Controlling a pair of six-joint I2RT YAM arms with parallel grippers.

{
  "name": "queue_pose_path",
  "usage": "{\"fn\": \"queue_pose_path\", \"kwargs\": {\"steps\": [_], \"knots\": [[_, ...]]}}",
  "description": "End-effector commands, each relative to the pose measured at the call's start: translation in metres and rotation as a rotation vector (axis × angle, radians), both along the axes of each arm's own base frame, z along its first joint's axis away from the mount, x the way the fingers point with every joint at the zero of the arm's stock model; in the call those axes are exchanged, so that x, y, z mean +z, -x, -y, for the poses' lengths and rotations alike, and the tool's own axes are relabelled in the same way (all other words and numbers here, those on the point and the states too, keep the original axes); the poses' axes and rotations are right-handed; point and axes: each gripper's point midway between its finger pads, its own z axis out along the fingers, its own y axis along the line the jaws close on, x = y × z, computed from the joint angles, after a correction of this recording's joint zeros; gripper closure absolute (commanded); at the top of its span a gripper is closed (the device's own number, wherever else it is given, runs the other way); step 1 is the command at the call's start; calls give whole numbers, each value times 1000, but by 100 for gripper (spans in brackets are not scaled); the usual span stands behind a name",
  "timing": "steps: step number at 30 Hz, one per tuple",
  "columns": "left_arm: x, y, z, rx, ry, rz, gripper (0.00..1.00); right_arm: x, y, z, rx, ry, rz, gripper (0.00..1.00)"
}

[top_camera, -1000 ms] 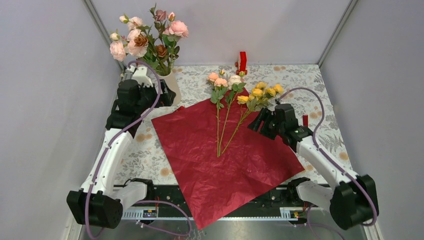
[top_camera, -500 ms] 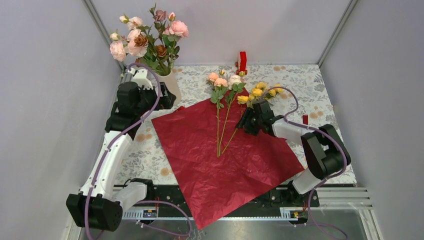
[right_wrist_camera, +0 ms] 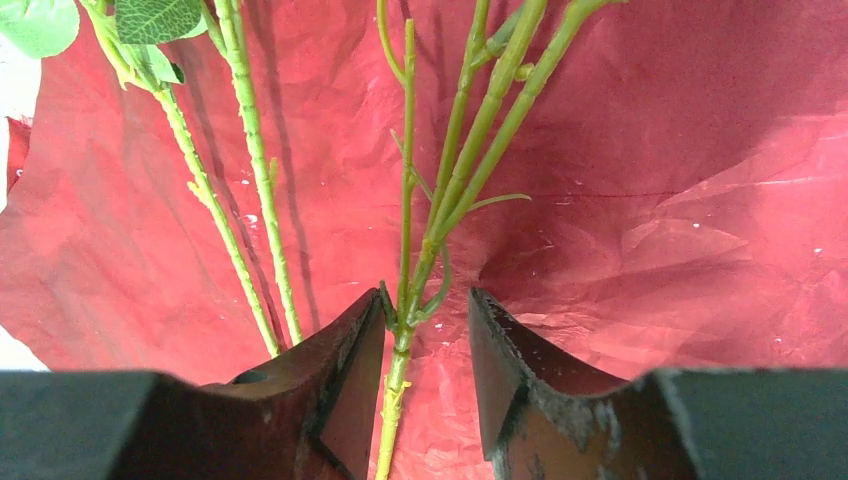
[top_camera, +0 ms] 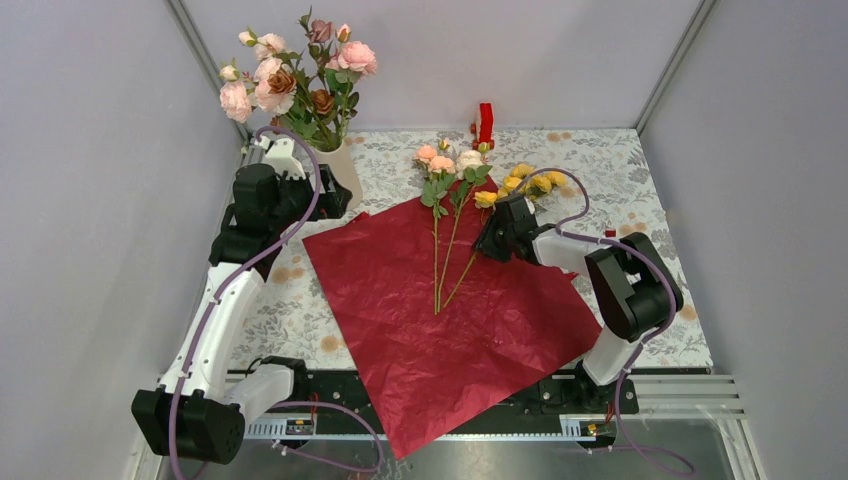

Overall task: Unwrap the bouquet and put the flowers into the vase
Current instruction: Pick up the fake flower from the wrapping paper.

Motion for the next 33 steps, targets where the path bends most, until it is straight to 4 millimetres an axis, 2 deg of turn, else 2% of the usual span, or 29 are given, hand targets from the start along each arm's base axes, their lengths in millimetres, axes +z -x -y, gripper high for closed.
{"fn": "queue_pose_path", "kwargs": {"steps": [1,8,13,21,29,33], "knots": [[13,2,3,-11,21,42,6,10,-17,-5,-31,-3,53,58],[12,2,2,-8,20,40,6,9,-22,-9,-37,-24,61,65],[12,1,2,-6,18,40,6,15,-23,-8,-70,-48,80,85],[11,1,2,-6,21,38,6,34,-23,6,-160,-59,140,99],[10,1,3,-9,23,38,6,49,-14,27,-231,-40,205,100],[12,2,6,-24,33,45,6,74,-8,42,-271,-48,305,100]]}}
